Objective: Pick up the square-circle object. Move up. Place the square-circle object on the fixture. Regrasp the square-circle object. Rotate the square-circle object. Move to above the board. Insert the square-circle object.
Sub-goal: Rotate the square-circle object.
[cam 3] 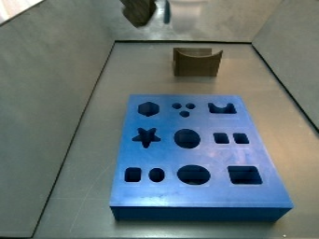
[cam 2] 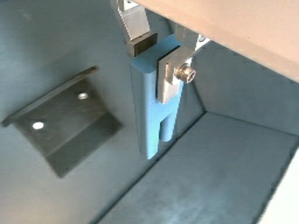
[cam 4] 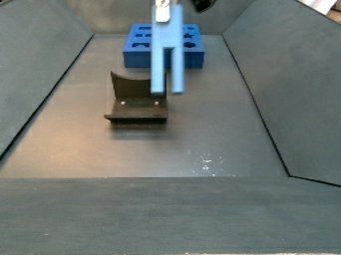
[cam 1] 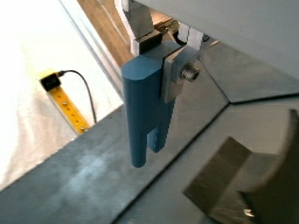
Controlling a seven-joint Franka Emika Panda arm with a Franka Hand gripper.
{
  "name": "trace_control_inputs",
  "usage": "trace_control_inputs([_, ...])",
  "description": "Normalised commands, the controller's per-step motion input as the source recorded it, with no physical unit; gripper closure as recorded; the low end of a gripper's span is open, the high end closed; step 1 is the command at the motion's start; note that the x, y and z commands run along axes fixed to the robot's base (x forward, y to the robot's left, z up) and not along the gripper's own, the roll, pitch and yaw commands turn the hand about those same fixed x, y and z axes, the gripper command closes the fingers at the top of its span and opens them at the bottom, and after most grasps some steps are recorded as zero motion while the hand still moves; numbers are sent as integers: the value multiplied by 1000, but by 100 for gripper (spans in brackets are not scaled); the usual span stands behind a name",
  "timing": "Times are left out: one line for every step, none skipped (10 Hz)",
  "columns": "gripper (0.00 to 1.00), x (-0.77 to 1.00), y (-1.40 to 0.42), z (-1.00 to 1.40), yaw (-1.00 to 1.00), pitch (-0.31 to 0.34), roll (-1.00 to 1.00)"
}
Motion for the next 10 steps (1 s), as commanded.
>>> trace_control_inputs([100, -1000, 152, 428, -89, -18, -166])
trace_control_inputs([100, -1000, 144, 387, -88, -9, -163])
trace_control_inputs([100, -1000, 136, 366, -86, -1, -163])
trace_control_inputs([100, -1000, 122, 325, -80, 12, -165])
trace_control_inputs([100, -1000, 115, 299, -72, 12, -167])
trace_control_inputs([100, -1000, 103, 259, -64, 16, -174])
trace_control_inputs([100, -1000, 93, 231, -61, 17, -174])
trace_control_inputs([100, -897, 74, 169, -55, 12, -176])
trace_control_inputs([100, -806, 61, 138, -51, 12, -172])
trace_control_inputs([100, -618, 38, 87, -48, 7, -171])
